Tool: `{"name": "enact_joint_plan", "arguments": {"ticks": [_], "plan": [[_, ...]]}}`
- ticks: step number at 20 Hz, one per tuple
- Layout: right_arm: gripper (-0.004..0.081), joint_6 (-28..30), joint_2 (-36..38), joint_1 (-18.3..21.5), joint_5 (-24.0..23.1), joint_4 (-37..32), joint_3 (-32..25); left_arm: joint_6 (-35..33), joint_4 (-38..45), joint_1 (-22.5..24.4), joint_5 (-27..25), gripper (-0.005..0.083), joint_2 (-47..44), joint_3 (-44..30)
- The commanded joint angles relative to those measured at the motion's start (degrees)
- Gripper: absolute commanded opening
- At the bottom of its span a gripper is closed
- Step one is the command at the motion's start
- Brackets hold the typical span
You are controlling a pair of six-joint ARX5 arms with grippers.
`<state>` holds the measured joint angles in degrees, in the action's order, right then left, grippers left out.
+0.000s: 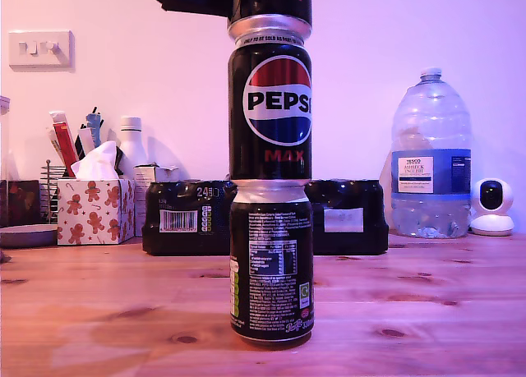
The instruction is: Stack up the Pepsi cans on top of each other
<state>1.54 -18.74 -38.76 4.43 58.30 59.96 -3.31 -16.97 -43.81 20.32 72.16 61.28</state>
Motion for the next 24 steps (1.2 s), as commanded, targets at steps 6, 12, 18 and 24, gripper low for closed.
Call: {"name": "enact_joint_plan", "arguments": {"ticks": [6, 12, 18, 24], "plan": [[-0.0010, -0.1, -0.2, -0.2, 0.1, -0.3, -1.0, -2.3, 1.1, -1.4, -3.0, 0.0793, -0.2, -0.2], [-0.0010, -0.1, -0.2, -0.2, 0.2, -0.3, -1.0, -2.3, 3.8, -1.5, -4.2, 0.0793, -1.6, 0.0], [-0.0010, -0.1, -0.2, -0.2, 0.2, -0.4, -1.0, -2.1, 6.3, -1.5, -4.2, 0.0793, -3.3, 2.4], [-0.0010, 0.0, -0.5, -0.2, 0.1, -1.2, -1.0, -2.8, 6.2, -1.5, -4.3, 0.0793, -3.3, 8.1]]}}
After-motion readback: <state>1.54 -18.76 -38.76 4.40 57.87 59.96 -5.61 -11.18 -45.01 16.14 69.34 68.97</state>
